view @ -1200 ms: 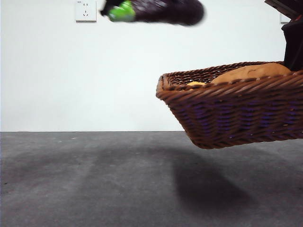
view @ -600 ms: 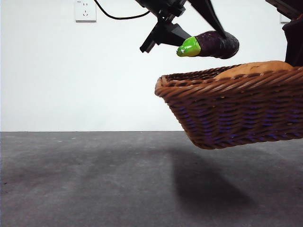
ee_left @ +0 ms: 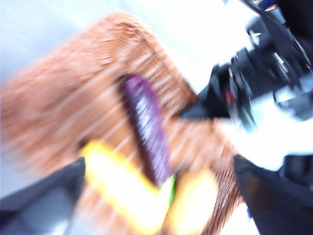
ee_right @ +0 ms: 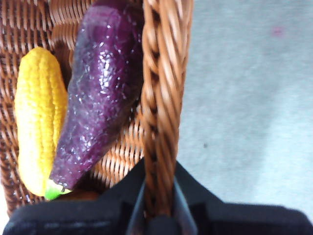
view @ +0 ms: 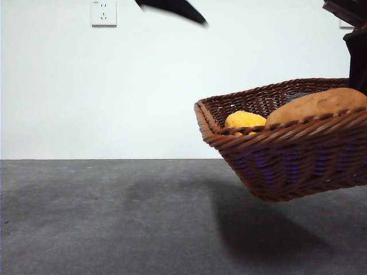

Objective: Help me put the vegetables on the table into the basket

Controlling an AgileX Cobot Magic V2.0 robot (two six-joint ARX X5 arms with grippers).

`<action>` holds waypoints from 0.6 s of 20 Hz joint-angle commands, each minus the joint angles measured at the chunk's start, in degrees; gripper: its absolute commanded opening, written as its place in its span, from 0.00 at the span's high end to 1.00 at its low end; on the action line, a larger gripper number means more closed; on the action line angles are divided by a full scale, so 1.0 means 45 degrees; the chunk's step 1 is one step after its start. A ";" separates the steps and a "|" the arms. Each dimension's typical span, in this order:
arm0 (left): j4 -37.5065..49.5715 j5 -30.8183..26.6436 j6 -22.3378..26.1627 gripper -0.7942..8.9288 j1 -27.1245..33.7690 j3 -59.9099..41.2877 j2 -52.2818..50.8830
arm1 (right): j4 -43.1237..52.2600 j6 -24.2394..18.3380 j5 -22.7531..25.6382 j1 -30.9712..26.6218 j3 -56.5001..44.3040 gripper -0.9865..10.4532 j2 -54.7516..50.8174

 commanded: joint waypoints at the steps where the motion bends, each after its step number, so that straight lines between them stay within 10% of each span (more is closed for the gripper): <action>1: -0.1520 -0.1229 0.1394 0.92 0.0010 -0.0063 -0.1331 | 0.0437 -0.0136 -0.0136 0.0000 0.0121 0.93 0.0335; 12: -0.5712 -0.2385 0.1195 0.92 -0.0160 -0.0112 -0.5280 | 0.0296 -0.2370 -0.1685 -0.1783 0.4959 0.93 0.6509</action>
